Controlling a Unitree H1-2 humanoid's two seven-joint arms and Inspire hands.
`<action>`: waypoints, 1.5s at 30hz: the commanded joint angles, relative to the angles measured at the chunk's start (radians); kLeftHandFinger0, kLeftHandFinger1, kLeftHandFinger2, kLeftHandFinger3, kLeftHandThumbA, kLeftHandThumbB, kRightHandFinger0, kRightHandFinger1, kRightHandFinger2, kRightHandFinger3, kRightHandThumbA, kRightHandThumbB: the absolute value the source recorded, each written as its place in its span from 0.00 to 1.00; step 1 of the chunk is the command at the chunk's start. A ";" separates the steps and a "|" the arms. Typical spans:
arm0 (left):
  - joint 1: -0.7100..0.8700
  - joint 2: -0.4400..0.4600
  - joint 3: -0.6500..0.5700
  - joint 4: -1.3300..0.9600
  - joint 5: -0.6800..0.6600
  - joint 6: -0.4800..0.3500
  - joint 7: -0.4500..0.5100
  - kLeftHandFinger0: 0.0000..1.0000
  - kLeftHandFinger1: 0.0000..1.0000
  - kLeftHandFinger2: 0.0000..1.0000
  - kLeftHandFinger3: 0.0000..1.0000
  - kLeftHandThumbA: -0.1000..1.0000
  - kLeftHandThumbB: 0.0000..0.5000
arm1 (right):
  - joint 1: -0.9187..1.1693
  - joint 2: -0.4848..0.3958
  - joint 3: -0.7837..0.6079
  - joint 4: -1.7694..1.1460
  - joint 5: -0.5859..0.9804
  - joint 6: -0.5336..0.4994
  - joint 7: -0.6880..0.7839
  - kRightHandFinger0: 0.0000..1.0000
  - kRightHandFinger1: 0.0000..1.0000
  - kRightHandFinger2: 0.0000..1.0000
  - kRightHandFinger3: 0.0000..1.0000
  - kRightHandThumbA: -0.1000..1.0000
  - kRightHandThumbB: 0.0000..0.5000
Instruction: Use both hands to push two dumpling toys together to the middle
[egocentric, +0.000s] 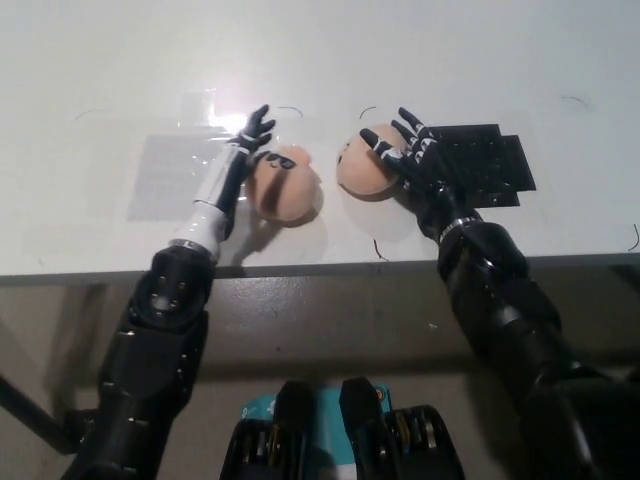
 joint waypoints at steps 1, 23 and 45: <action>-0.041 -0.030 -0.032 -0.015 0.047 -0.003 0.029 1.00 1.00 1.00 1.00 1.00 0.89 | -0.019 0.012 0.004 -0.031 0.006 -0.056 0.018 1.00 1.00 1.00 1.00 1.00 0.55; -0.045 -0.028 -0.060 -0.002 0.053 -0.021 0.002 1.00 1.00 1.00 1.00 1.00 0.90 | -0.006 -0.023 0.019 -0.085 -0.010 -0.082 0.018 1.00 1.00 1.00 1.00 1.00 0.57; -0.020 0.167 0.025 -0.389 -0.024 0.084 -0.079 1.00 1.00 1.00 1.00 1.00 0.76 | 0.213 -0.152 0.055 -0.776 -0.022 0.045 0.001 1.00 1.00 1.00 1.00 1.00 0.61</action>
